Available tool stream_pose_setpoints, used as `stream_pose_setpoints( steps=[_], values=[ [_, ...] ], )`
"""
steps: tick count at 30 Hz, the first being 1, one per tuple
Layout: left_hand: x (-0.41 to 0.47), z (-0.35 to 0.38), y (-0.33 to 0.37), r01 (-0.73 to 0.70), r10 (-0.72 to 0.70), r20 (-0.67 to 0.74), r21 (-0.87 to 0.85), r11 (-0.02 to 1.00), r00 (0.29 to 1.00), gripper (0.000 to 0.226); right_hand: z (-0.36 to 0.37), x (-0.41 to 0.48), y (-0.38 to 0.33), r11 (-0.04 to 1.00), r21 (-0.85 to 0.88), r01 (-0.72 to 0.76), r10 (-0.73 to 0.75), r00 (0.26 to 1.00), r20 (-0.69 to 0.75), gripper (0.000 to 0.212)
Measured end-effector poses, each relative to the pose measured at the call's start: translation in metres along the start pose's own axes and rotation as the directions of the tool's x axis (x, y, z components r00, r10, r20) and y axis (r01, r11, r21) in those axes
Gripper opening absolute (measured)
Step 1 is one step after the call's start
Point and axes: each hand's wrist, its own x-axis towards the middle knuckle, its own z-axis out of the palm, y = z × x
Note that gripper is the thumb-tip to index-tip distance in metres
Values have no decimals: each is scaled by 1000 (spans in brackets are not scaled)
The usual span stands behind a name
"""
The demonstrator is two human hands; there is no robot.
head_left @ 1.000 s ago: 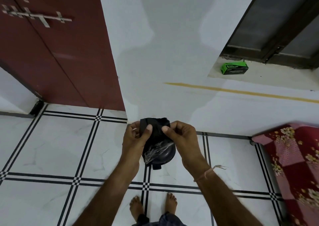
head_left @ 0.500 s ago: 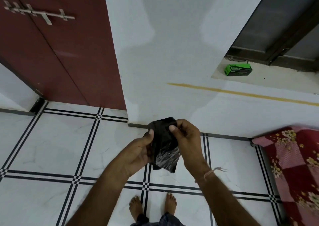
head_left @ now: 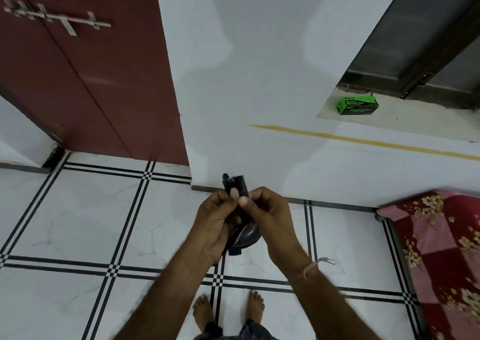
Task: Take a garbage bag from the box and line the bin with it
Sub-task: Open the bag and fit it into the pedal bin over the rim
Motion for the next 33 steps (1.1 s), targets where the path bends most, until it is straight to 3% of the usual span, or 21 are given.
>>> stream_pose_setpoints(
  steps=[8,12,15,18,20,23,26,30,32,33],
  values=[
    [-3,-22,-1,-15,16,18,-83,996,1000,30,-21,13,10,950,249,-186,237,952,-194,26],
    [1,-53,-9,-148,161,-54,189,971,986,35,-29,25,16,915,333,-228,333,892,-304,29],
    [-2,-71,-14,-224,249,8,467,856,968,23,-26,32,24,960,234,-156,237,898,-372,29],
    [0,-78,-9,-223,328,-71,600,768,942,27,-28,32,24,986,150,-74,100,979,-176,41],
    [9,-66,3,-170,248,-43,613,771,968,52,-31,35,17,990,112,-83,84,996,-7,49],
    [18,-37,13,-107,-7,183,606,788,983,73,-31,42,3,991,61,-118,109,986,127,40],
    [12,-20,17,-140,-86,348,575,806,933,37,-31,52,-6,991,38,-126,117,978,174,37],
    [3,-10,9,-24,-84,251,399,917,964,20,-32,64,-5,989,-9,-149,149,978,148,37],
    [2,-5,1,-10,-43,142,348,937,989,20,-31,64,4,972,-234,-19,18,1000,-9,29],
    [3,-4,-2,-11,-18,85,331,944,996,21,-32,59,8,916,-399,39,-100,986,-131,25]
  ],
)
